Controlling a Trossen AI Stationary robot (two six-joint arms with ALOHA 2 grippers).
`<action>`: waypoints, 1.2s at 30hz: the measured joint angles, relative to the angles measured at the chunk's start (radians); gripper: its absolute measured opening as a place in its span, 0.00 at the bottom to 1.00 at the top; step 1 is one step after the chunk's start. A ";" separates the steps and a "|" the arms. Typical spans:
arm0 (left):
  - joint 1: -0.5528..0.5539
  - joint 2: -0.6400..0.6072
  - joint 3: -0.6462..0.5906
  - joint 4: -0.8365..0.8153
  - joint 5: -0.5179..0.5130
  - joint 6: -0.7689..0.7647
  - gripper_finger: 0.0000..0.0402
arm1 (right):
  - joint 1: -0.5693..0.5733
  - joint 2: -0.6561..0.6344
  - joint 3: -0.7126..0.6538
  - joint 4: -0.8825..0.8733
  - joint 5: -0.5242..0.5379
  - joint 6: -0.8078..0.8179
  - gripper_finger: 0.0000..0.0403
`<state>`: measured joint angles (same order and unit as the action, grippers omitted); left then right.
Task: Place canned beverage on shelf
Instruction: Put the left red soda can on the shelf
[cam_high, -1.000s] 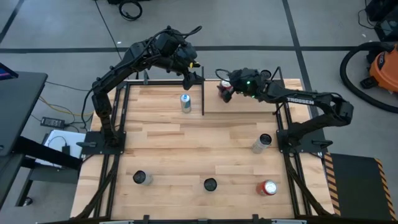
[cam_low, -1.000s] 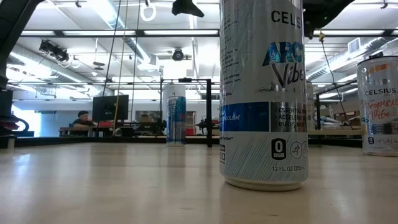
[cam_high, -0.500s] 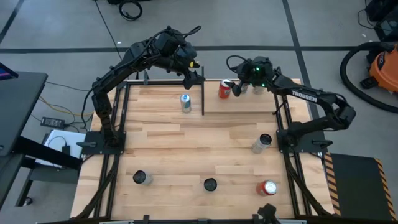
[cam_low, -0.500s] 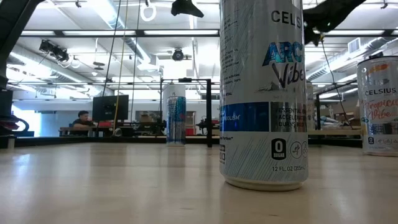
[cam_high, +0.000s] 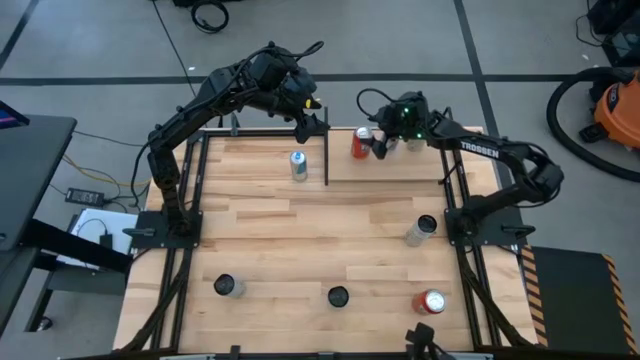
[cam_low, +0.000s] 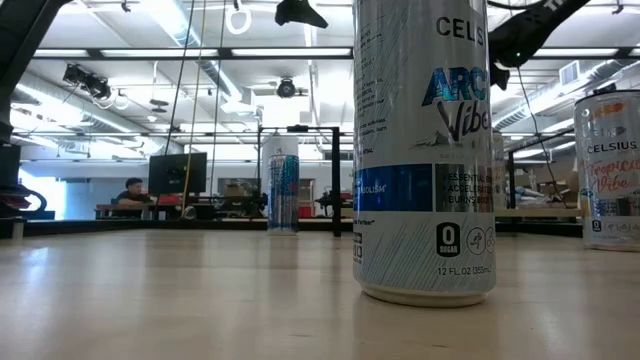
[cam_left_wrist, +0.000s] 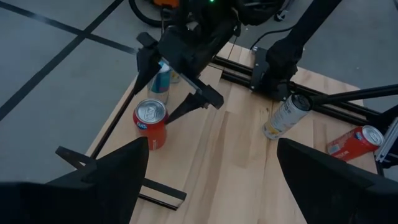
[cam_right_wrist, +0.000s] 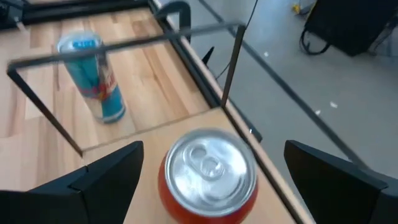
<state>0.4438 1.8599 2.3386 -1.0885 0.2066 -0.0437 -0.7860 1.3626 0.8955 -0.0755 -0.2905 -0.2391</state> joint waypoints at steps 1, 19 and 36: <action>0.000 0.000 0.000 0.000 0.000 0.000 0.89 | 0.005 0.006 0.000 0.001 0.000 0.000 0.99; 0.000 0.000 0.000 0.000 0.000 0.003 0.89 | 0.033 0.027 0.000 -0.014 0.123 -0.004 0.87; 0.000 0.000 0.000 0.000 0.000 0.006 0.89 | 0.126 0.020 0.002 -0.044 0.323 0.186 0.65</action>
<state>0.4438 1.8599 2.3386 -1.0889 0.2062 -0.0380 -0.6602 1.3829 0.8970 -0.1191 0.0330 -0.0532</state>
